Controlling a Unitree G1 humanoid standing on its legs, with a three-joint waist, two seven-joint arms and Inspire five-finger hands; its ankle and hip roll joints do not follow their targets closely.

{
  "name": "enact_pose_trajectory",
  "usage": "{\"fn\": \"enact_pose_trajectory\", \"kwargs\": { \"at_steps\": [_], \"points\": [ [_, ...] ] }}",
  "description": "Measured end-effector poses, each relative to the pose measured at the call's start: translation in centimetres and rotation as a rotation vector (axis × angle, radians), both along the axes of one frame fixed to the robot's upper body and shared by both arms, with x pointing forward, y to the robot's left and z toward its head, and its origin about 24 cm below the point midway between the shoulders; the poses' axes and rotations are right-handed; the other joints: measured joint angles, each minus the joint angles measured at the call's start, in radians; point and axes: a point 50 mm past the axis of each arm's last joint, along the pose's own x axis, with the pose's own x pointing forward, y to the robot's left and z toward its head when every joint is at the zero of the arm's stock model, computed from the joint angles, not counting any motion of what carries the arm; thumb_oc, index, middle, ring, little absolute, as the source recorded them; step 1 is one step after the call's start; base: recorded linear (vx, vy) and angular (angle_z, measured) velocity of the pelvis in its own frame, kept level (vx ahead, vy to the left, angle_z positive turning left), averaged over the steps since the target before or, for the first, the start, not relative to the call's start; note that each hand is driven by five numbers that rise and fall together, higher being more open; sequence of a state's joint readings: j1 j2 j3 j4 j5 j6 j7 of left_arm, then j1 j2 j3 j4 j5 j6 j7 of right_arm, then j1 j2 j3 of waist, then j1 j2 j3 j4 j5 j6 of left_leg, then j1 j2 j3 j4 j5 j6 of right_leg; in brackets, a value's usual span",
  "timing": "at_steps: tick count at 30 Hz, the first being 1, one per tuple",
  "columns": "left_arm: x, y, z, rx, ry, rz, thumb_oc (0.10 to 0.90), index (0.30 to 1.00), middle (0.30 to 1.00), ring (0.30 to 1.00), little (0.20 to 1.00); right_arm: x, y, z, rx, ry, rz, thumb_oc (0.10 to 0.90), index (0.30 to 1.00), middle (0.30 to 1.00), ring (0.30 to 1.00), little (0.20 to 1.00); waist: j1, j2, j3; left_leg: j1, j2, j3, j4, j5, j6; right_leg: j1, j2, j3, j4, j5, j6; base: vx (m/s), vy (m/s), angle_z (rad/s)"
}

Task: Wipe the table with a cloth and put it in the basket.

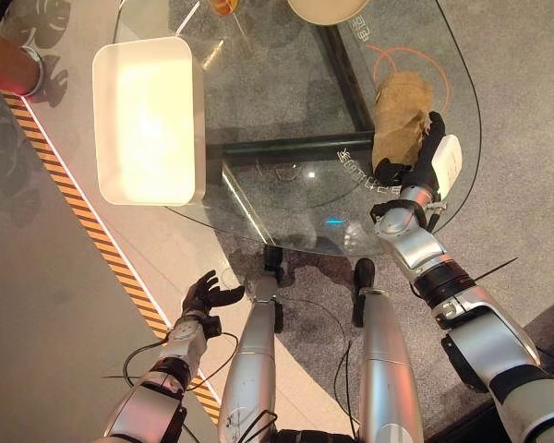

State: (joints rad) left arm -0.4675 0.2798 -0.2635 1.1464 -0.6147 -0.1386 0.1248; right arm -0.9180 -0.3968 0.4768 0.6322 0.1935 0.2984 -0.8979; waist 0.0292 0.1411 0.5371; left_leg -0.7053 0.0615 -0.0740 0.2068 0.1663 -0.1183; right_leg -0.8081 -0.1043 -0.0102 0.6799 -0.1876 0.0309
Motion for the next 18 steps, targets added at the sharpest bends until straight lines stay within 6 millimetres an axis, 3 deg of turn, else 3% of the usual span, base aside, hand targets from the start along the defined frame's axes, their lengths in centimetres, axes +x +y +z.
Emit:
{"fn": "enact_pose_trajectory", "kwargs": {
  "at_steps": [18],
  "points": [
    [0.18,-0.15,0.18,-0.002,-0.010,-0.006,0.800,0.900,0.900,0.900,0.900,0.16,0.50,-0.38,-0.055,0.038,0.021,0.800,0.900,0.900,0.900,0.900,0.015,0.000,0.000,0.000,0.001,-0.005,-0.009,0.001,0.000,-0.006,0.000,-0.007,0.008,-0.009,-0.007,0.00,0.000,0.00]
  ]
}}
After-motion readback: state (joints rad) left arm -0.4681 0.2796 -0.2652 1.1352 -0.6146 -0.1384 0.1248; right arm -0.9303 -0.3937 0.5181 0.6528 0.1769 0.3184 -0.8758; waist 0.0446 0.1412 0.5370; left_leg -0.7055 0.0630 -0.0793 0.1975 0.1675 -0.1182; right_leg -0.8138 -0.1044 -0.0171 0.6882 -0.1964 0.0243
